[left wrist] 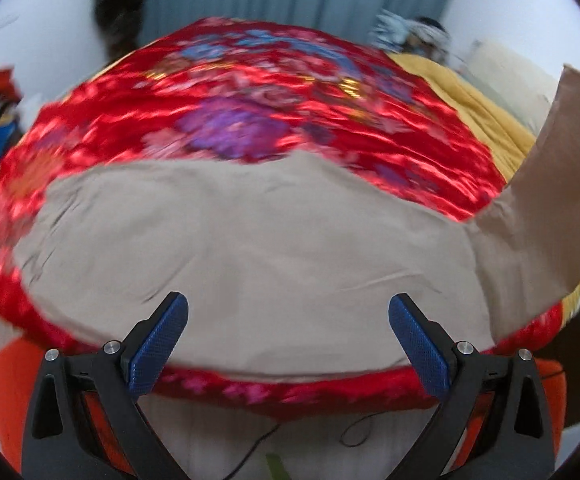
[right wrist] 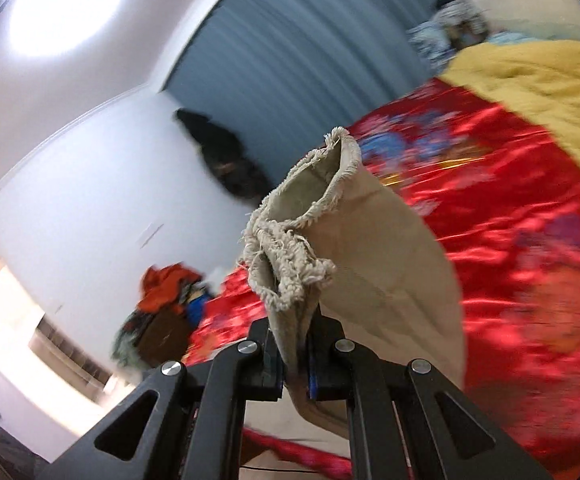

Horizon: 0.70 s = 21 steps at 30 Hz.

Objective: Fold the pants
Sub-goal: 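Lift the trouser leg with the right tool and lay it over the trousers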

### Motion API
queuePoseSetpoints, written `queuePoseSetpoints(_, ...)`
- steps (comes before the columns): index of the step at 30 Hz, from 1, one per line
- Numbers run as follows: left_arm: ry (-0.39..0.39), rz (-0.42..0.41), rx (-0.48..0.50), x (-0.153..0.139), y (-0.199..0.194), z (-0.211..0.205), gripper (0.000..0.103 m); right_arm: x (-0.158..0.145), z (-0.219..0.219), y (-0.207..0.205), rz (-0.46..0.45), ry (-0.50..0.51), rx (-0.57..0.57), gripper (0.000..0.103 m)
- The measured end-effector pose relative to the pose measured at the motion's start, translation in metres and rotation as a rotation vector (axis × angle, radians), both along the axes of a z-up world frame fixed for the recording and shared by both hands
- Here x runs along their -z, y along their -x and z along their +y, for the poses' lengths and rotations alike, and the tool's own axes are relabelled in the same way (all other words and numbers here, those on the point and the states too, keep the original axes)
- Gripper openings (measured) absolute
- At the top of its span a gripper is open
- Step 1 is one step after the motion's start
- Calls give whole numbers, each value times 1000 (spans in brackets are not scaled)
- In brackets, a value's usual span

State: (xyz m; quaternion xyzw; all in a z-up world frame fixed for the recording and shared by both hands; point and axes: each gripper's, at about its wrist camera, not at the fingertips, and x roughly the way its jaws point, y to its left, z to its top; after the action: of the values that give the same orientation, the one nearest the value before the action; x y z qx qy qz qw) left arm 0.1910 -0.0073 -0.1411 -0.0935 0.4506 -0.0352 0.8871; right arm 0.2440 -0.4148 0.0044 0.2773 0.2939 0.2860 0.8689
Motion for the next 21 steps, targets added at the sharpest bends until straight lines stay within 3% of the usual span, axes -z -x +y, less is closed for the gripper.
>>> queuePoseSetpoints(3,20,17,-38,8,10,18,101,2,50,-12,2,16,-62,9)
queuePoseSetpoints(6,31,22,-57,15,17,30,101,26,98,-24,38,18,-103,9)
queuePoseSetpoints(13,42,17,-134,20,29,64,101,133,220,-32,154,140,-143,11)
queuePoseSetpoints(15,40,22,-156,23,29,71,101,175,248,-32,189,186,-120,23)
queuePoseSetpoints(16,36,21,-165,23,29,74,101,188,253,-33,227,204,-136,44)
queuePoseSetpoints(17,31,17,-174,23,30,77,101,203,259,-32,277,216,-172,54)
queuePoseSetpoints(19,30,9,-189,23,31,81,101,215,260,-19,325,181,-245,54)
queuePoseSetpoints(21,38,6,-198,24,29,82,101,211,243,-2,281,152,-323,56)
